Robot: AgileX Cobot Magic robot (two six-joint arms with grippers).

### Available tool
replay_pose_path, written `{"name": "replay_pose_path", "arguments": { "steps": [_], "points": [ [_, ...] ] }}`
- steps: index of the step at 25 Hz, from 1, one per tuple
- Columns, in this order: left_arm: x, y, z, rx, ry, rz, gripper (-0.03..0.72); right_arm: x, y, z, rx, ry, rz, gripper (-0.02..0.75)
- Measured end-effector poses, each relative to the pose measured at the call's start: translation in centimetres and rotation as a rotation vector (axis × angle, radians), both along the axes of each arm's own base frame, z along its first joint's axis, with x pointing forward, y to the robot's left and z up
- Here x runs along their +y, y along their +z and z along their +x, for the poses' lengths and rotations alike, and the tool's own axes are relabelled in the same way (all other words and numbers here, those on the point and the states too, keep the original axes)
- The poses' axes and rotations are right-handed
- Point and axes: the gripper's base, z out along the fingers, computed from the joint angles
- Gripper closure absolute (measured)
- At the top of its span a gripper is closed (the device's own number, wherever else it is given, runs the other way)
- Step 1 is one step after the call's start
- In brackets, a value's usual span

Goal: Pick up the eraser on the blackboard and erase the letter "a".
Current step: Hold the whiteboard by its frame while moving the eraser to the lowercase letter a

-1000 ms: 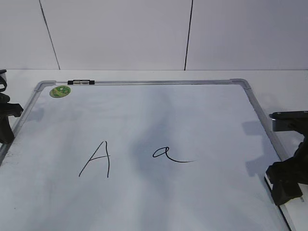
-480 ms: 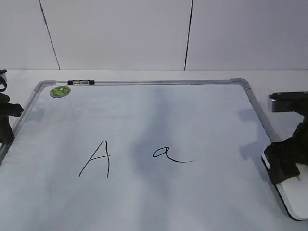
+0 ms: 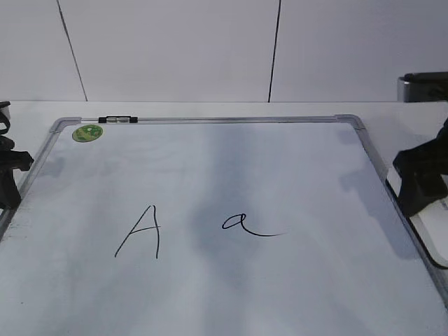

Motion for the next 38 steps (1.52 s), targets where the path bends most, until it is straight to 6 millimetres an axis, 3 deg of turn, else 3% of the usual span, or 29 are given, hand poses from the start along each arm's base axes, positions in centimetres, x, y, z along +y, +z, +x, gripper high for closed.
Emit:
{"name": "replay_pose_path", "arguments": {
  "steps": [8,19,27,34,38],
  "points": [
    [0.0,0.0,0.0,0.0,-0.001,0.001,0.599,0.9,2.9,0.8,-0.046,0.009,0.036,0.153],
    [0.1,0.0,0.0,0.001,-0.007,0.01,0.594,1.2,2.8,0.8,-0.021,0.013,0.041,0.153],
    [0.1,0.0,0.0,0.001,-0.01,0.013,0.584,4.9,-0.1,1.9,0.044,0.116,0.036,0.153],
    [0.1,0.0,0.0,-0.001,-0.01,0.013,0.581,7.0,-0.7,5.5,0.05,0.146,0.06,0.153],
    [0.1,0.0,0.0,-0.001,-0.01,0.013,0.58,9.6,-1.2,6.8,0.057,0.211,0.059,0.153]
  ]
}}
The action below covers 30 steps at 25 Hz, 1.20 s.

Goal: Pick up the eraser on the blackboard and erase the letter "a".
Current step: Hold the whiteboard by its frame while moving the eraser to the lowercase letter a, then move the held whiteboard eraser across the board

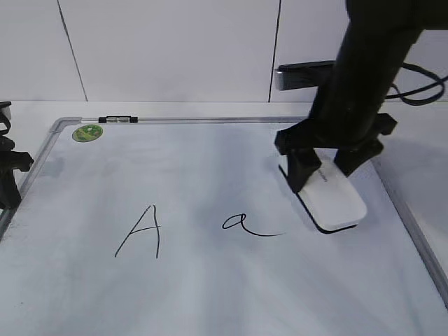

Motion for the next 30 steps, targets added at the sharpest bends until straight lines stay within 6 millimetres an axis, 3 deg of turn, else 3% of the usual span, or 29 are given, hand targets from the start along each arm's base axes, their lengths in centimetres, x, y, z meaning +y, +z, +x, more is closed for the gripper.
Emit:
{"name": "replay_pose_path", "arguments": {
  "steps": [5,10,24,30],
  "points": [
    [0.0,0.0,0.0,0.0,0.0,0.0,0.579,3.8,-1.8,0.2,0.027,0.095,-0.005,0.153],
    [0.0,0.0,0.0,0.0,0.0,0.0,0.579,6.0,-3.9,-0.4,0.076,0.166,-0.014,0.153],
    [0.0,0.0,0.0,0.0,0.0,0.0,0.577,8.5,-7.0,-0.2,0.096,0.261,0.004,0.153],
    [0.0,0.0,0.0,0.0,0.0,0.0,0.577,10.5,-7.1,-0.9,0.067,0.352,-0.053,0.153]
  ]
}}
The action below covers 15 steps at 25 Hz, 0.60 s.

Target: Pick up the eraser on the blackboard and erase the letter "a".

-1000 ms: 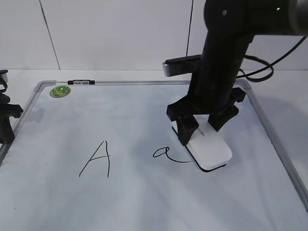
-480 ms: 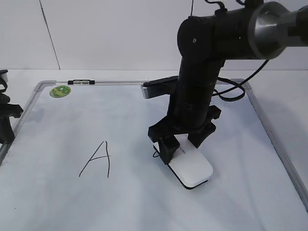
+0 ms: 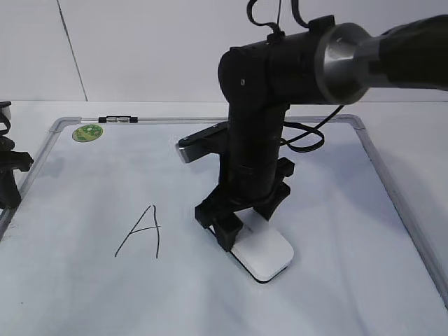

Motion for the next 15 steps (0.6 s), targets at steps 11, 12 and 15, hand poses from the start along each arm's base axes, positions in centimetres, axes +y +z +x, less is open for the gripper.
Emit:
{"name": "replay_pose_path", "arguments": {
  "steps": [11,12,15],
  "points": [
    [0.0,0.0,0.0,-0.002,0.0,0.0,0.575,0.2,-0.1,0.1,-0.064,-0.015,-0.064,0.153],
    [0.0,0.0,0.0,-0.002,0.0,0.0,0.575,0.0,0.0,0.3,-0.071,-0.021,-0.069,0.153],
    [0.0,0.0,0.0,-0.002,0.0,0.0,0.574,-0.8,0.0,0.9,-0.082,-0.043,-0.078,0.153]
  ]
}}
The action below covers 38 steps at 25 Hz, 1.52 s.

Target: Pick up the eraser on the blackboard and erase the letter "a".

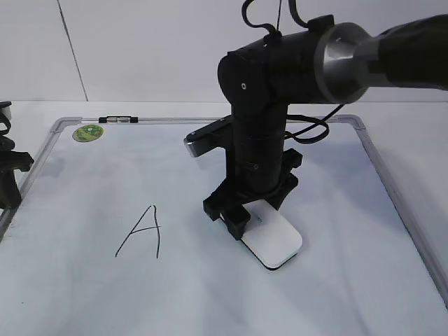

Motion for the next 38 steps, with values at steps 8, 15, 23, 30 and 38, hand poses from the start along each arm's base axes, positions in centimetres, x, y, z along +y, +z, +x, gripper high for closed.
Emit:
{"name": "replay_pose_path", "arguments": {
  "steps": [8,15,23,30,38],
  "points": [
    [0.0,0.0,0.0,0.0,0.0,0.0,0.57,-2.4,0.0,1.7,-0.006,-0.074,0.0,0.153],
    [0.0,0.0,0.0,0.0,0.0,0.0,0.569,-5.4,0.1,3.5,-0.009,-0.158,-0.001,0.153],
    [0.0,0.0,0.0,-0.001,0.0,0.0,0.568,-4.5,0.1,3.1,0.008,-0.126,0.027,0.153],
    [0.0,0.0,0.0,-0.001,0.0,0.0,0.567,1.2,0.0,-0.8,0.026,0.032,0.05,0.153],
    [0.0,0.0,0.0,-0.004,0.001,0.001,0.567,3.3,0.3,-2.2,0.049,0.086,0.046,0.153]
  ]
}}
